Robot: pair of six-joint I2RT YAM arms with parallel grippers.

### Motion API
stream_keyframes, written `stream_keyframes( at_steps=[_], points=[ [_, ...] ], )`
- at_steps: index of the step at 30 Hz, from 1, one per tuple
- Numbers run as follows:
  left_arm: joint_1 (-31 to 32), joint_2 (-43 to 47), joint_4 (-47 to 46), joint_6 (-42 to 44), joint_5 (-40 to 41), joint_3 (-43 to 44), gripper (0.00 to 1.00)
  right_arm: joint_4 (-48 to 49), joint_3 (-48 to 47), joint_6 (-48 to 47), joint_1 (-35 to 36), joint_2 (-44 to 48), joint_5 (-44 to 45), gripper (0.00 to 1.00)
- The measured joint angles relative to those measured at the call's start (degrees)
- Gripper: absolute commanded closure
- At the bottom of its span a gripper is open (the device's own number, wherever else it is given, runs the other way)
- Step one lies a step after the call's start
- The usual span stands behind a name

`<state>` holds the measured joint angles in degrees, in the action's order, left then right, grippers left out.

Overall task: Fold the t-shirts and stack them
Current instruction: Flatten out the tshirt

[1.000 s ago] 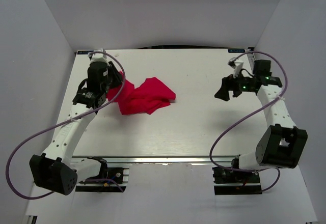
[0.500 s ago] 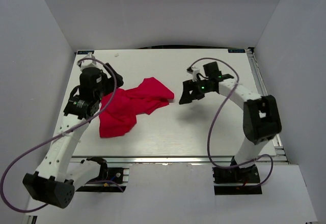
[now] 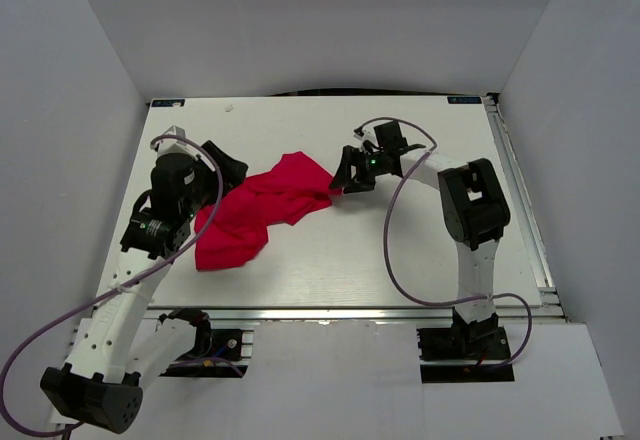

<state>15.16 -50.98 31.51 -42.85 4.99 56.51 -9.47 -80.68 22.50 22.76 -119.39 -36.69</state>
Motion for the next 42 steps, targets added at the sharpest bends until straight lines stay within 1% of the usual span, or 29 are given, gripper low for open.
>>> stream_keyframes(
  at_steps=[4, 7, 8, 10, 11, 12, 13, 14, 16, 17, 21, 25, 32, 36, 42],
  points=[
    [0.0, -0.11, -0.61, -0.13, -0.61, 0.0, 0.1, 1.84, -0.87, 3.98, 0.04, -2.91, -1.29, 0.33],
    [0.0, -0.48, -0.68, -0.11, -0.98, 0.0, 0.1, 2.56, -1.51, 5.86, 0.17, -4.55, -2.14, 0.39],
    [0.0, -0.61, -0.7, -0.11, -1.01, 0.0, 0.1, 2.73, -1.75, 6.19, 0.22, -4.79, -2.25, 0.47],
    [0.0, -0.87, -0.7, -0.11, -1.16, 0.0, 0.1, 3.52, -1.99, 7.02, 0.33, -4.96, -2.58, 0.6],
    [0.0, -1.01, -0.72, -0.11, -1.2, 0.0, 0.1, 3.93, -2.08, 7.41, 0.42, -4.98, -2.69, 0.72],
    [0.0, -1.09, -0.7, -0.11, -1.22, 0.0, 0.1, 4.44, -2.14, 7.72, 0.48, -4.98, -2.93, 0.78],
    [0.0, -1.18, -0.72, -0.11, -1.29, 0.0, 0.1, 4.94, -2.27, 8.17, 0.5, -4.98, -3.17, 0.82],
    [0.0, -1.18, -0.72, -0.11, -1.42, -0.02, 0.1, 5.18, -2.47, 8.41, 0.5, -4.98, -3.34, 0.89],
    [0.0, -1.14, -1.14, -0.13, -1.46, -0.37, 0.1, 5.66, -2.82, 8.26, 0.46, -4.92, -3.72, 0.95],
    [0.0, -1.01, -1.6, -0.13, -1.49, -0.94, 0.1, 5.9, -2.95, 7.98, 0.44, -4.81, -3.85, 1.0],
    [0.0, -0.57, -2.47, -0.2, -1.7, -3.98, 0.1, 4.74, -3.5, 5.64, -0.26, -1.99, -4.28, 1.0],
    [0.0, -0.42, -3.74, -0.22, -2.25, -6.56, 0.09, 2.45, -6.16, 0.76, -1.44, 4.33, -4.42, 1.0],
    [0.0, -0.09, -6.78, 0.63, -3.54, -10.51, 0.1, 0.76, -8.76, -9.97, -2.14, 22.08, -4.26, 1.0],
    [0.0, -0.02, -9.18, 1.55, -5.57, -12.68, 0.12, -1.25, -7.82, -15.3, -2.14, 28.63, -3.5, 1.0],
    [-0.02, -1.29, -15.28, 3.69, -11.63, -14.62, 0.16, -4.5, -2.89, -20.24, -4.31, 35.56, -0.48, 1.0]
  ],
)
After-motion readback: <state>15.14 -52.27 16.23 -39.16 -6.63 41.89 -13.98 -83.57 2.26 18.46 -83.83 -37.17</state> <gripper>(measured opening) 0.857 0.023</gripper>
